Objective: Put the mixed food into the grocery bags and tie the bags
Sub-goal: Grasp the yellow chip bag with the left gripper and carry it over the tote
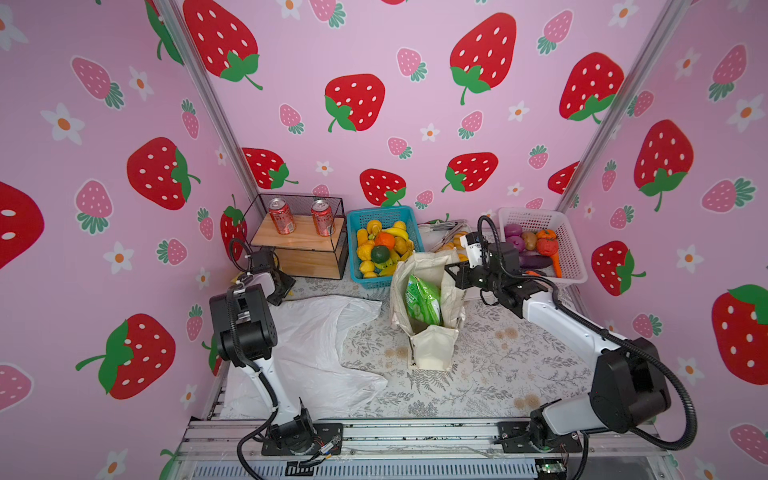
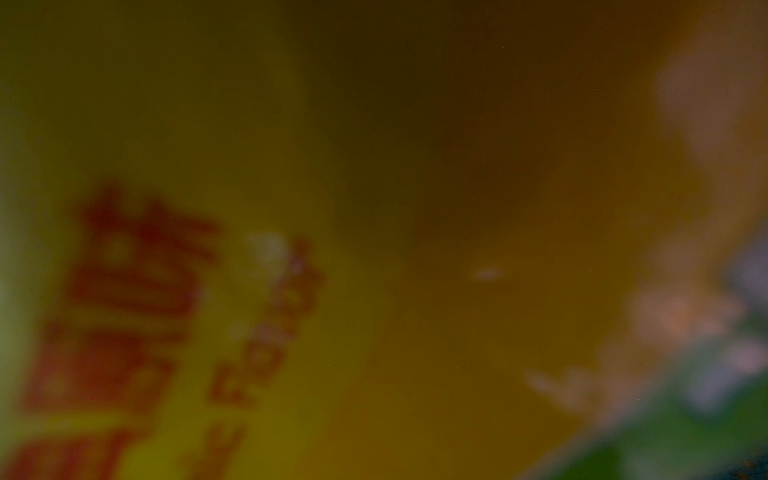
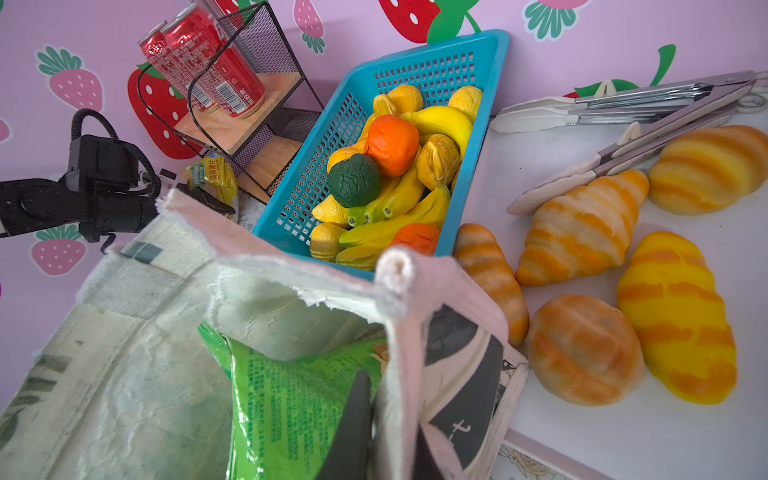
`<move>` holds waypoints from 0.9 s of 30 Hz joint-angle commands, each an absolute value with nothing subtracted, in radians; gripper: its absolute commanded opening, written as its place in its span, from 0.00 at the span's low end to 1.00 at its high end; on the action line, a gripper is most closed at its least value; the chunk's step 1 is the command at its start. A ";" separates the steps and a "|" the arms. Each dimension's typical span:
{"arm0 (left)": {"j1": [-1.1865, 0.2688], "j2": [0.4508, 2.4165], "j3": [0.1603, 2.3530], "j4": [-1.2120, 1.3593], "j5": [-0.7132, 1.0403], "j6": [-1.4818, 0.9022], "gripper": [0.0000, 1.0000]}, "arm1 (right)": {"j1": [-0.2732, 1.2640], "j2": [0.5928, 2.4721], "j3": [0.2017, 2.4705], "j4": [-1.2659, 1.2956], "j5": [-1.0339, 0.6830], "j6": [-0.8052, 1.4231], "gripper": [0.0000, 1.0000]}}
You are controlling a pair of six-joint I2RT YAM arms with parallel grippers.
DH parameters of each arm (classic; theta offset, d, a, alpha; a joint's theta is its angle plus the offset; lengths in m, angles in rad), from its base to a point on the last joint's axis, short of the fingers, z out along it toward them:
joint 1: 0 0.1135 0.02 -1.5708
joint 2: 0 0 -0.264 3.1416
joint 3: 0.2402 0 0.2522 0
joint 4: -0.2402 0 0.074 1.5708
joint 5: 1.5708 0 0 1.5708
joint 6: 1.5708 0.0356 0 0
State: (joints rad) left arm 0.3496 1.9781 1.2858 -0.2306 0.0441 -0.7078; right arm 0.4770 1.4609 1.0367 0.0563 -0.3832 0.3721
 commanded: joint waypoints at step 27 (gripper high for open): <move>0.294 1.324 1.022 -0.262 0.075 -0.698 0.00 | 0.473 1.469 1.043 0.078 -0.441 0.393 0.07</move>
State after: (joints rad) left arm 0.3267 1.4361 1.0470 -0.2241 0.0376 -0.7006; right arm 0.4751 1.4689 1.0367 0.0673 -0.4206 0.3847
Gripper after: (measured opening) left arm 0.077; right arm 0.103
